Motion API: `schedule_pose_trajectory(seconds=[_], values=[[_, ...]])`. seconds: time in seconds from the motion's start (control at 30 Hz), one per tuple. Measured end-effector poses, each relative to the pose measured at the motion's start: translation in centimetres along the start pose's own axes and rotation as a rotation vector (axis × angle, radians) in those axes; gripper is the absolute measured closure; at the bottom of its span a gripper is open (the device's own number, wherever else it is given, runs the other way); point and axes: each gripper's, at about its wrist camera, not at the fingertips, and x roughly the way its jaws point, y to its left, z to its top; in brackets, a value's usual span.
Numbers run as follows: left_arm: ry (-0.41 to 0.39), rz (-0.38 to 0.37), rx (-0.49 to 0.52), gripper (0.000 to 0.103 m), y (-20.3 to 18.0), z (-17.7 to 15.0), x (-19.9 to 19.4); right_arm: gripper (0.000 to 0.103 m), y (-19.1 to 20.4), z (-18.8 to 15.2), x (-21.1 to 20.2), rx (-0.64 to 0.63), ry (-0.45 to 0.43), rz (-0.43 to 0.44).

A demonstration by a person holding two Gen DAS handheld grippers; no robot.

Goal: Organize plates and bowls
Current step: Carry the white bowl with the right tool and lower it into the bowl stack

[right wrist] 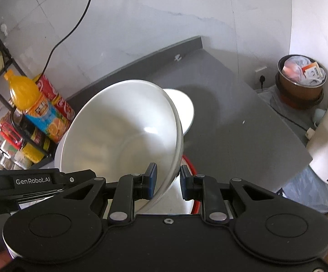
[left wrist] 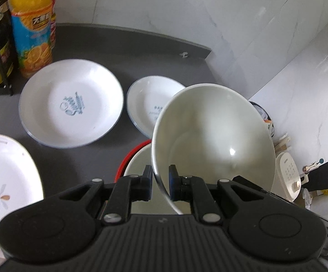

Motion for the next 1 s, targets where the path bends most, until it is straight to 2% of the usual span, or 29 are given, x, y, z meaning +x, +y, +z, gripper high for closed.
schedule_pose_trajectory(seconds=[0.47, 0.63, 1.0], values=[[0.091, 0.026, -0.027, 0.092, 2.1, -1.9, 1.2, 0.082, 0.2, -2.2, 1.4, 0.010, 0.073, -0.012], [0.080, 0.043, -0.001, 0.090, 1.7, -1.9, 1.2, 0.082, 0.3, -2.4, 1.8, 0.000, 0.093, -0.017], [0.080, 0.044, -0.012, 0.090, 2.2, -2.2, 1.3, 0.085, -0.1, -2.1, 2.4, -0.018, 0.118, -0.037]])
